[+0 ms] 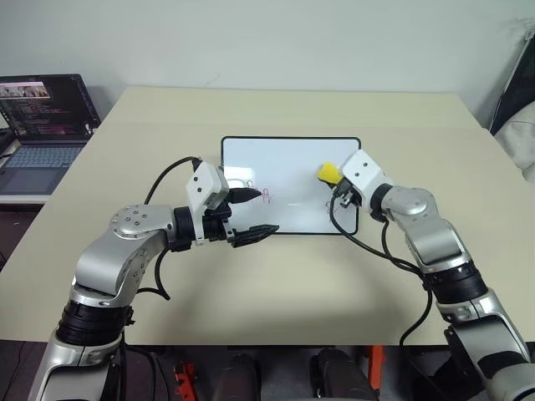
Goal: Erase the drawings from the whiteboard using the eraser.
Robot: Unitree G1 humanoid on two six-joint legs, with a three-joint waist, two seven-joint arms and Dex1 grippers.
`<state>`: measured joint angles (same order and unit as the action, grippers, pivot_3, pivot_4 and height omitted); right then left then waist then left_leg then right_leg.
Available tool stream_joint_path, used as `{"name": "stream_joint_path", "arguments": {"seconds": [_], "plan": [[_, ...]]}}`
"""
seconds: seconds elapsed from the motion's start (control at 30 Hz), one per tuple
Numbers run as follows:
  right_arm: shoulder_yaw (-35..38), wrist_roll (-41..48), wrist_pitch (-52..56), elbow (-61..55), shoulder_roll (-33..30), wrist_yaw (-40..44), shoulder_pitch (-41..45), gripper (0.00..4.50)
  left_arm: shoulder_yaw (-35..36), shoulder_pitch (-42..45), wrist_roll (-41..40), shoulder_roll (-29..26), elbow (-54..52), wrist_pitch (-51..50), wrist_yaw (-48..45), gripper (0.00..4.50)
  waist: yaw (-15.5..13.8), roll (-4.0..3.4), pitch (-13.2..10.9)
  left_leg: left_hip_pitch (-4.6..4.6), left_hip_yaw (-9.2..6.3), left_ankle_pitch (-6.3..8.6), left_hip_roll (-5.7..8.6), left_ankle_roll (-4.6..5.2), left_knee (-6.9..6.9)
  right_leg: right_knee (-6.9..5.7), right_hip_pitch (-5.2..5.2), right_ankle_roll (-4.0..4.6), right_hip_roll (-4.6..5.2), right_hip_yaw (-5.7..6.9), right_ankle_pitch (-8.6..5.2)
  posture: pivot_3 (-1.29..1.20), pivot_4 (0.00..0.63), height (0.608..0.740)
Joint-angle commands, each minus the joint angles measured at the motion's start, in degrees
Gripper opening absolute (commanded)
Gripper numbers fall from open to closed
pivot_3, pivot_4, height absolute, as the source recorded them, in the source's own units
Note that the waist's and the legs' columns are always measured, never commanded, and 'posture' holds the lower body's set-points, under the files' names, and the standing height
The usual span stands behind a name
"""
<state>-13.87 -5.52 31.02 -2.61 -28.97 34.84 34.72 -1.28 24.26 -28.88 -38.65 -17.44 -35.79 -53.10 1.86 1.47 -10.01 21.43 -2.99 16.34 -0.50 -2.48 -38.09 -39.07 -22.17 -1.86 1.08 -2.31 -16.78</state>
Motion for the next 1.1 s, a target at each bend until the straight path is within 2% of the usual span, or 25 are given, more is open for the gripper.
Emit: {"name": "stream_joint_path", "arguments": {"seconds": [0.03,0.27,0.33,0.63,0.77,0.9,1.1], "plan": [[-2.4,-2.3,1.4,-1.4,-2.6,2.1,-1.6,1.31,0.2,0.5,-0.2,0.2,-1.2,1.0,-0.1,4.50,0.0,0.00,0.0,-0.01,0.00,0.00,0.00,0.00,0.00,0.00,0.00,0.00,-0.01,0.01,0.00,0.00,0.150,0.740],[2.9,-6.1,-7.5,5.5,1.1,-11.8,4.8,1.31,-0.1,-0.1,-0.4,0.5,-1.9,1.0,0.1,4.50,0.3,0.00,0.0,-0.01,0.10,-0.01,-0.04,0.00,0.01,-0.01,-0.06,0.00,-0.02,-0.01,0.04,0.00,0.150,0.740],[2.6,-6.1,-7.9,6.3,1.2,-11.5,4.5,1.31,-0.2,-0.5,-0.5,0.7,-2.2,1.0,0.3,4.50,0.1,0.00,0.0,0.03,0.09,0.00,-0.02,-0.01,0.02,0.03,-0.09,0.00,-0.02,-0.01,0.04,0.00,0.150,0.740],[-2.7,-6.8,-5.4,1.8,-3.9,0.9,-1.4,1.31,0.2,-1.1,-0.4,0.8,-1.9,1.3,0.3,4.50,0.0,0.01,0.0,0.06,0.07,0.00,-0.03,0.00,0.02,0.09,-0.06,0.00,0.01,-0.03,0.03,0.00,0.150,0.740],[-1.7,-7.5,-5.6,2.2,-3.6,-0.7,-0.9,1.31,0.0,-1.0,-0.2,0.8,-1.4,1.7,0.0,4.50,0.1,0.01,0.0,-0.08,0.11,0.00,-0.04,0.00,0.02,0.02,0.01,-0.01,-0.02,-0.01,0.04,0.00,0.150,0.740],[1.8,-8.3,-10.0,4.9,-0.9,-8.1,2.1,1.31,0.0,-1.0,-0.1,0.8,-1.2,2.0,-0.2,4.50,0.2,0.01,0.0,-0.09,0.15,-0.01,-0.04,0.01,0.02,0.01,-0.01,-0.01,-0.03,-0.03,0.08,0.00,0.150,0.740],[-1.2,-7.9,-7.3,2.5,-3.8,-1.2,-2.7,1.31,0.2,-1.3,-0.1,0.5,-1.0,2.6,-0.3,4.50,0.0,0.02,0.0,-0.01,0.10,-0.01,-0.01,0.01,0.03,0.08,-0.01,0.00,-0.01,-0.03,0.08,0.00,0.150,0.740]]}}
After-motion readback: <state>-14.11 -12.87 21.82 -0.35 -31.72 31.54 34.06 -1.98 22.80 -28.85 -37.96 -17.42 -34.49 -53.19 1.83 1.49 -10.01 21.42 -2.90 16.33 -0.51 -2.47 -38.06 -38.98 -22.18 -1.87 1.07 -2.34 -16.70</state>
